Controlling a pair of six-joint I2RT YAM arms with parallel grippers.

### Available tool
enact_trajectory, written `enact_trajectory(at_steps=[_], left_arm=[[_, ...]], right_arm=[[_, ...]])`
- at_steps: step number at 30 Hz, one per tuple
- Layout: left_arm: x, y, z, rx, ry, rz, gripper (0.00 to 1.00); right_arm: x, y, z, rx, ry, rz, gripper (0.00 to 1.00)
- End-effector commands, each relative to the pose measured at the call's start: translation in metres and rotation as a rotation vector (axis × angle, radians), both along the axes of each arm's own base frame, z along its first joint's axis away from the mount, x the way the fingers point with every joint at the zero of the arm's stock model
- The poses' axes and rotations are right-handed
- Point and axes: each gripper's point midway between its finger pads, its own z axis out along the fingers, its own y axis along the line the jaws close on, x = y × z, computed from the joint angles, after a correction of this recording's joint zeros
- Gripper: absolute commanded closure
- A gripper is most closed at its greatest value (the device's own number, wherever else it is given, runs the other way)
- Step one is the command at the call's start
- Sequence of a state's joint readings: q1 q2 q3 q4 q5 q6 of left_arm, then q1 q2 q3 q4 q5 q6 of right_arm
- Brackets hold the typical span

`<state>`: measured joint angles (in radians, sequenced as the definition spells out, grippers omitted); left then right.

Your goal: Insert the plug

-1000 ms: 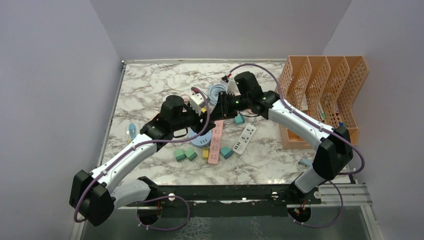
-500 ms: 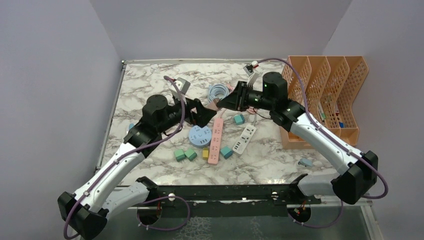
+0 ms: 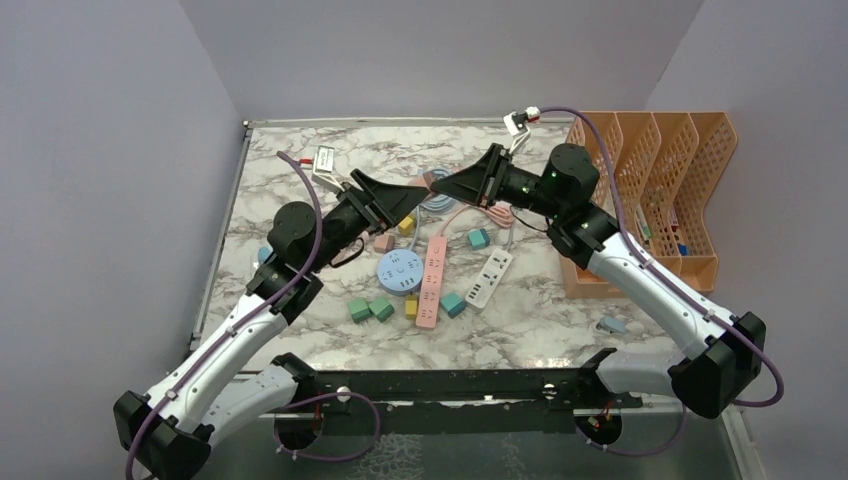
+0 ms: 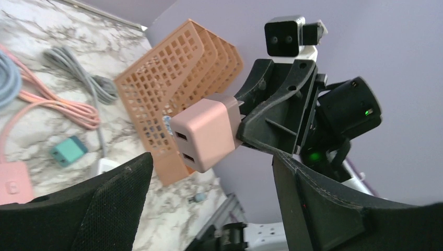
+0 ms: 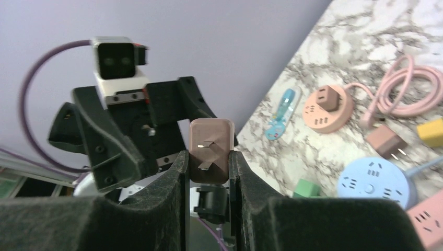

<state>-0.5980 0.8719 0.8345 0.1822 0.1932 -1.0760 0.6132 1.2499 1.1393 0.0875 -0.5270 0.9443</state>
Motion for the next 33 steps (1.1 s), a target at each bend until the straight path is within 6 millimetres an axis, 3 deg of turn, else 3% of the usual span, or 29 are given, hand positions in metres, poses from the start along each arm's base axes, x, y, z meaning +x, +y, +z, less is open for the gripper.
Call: enact_trajectory(at_steps=[1, 7, 19, 22, 25, 28, 31, 33], left_arm=[[-0.004, -0.01, 0.039, -0.179, 0.012, -0.072, 0.21], [-0.007, -0.013, 0.051, -0.239, -0.009, -0.104, 0.44], [-0.017, 0.001, 0.061, -0.304, -0.073, -0.083, 0.57], [-0.019, 0.001, 0.064, -0.305, -0.084, -0.09, 0.68], [-0.018, -0.001, 0.062, -0.295, -0.088, -0.09, 0.85], [-0.015, 0.0, 0.056, -0.28, -0.09, -0.073, 1.0], [-0.009, -0.001, 0.046, -0.262, -0.071, -0.053, 1.0], [-0.003, -0.003, 0.035, -0.232, -0.043, -0.041, 1.0]], right_arm=[[-0.023, 0.001, 0.048, 0.141, -0.059, 0.105, 0.89], [-0.03, 0.004, 0.052, 0.188, -0.02, 0.153, 0.89], [-0.031, 0.006, 0.051, 0.246, 0.019, 0.178, 0.89], [-0.03, 0.007, 0.047, 0.247, 0.03, 0.188, 0.89], [-0.029, 0.009, 0.04, 0.24, 0.036, 0.188, 0.86], [-0.025, 0.008, 0.031, 0.213, 0.027, 0.163, 0.72], [-0.016, 0.004, 0.017, 0.163, 0.022, 0.087, 0.45], [-0.01, -0.003, 0.008, 0.126, 0.019, 0.013, 0.36]])
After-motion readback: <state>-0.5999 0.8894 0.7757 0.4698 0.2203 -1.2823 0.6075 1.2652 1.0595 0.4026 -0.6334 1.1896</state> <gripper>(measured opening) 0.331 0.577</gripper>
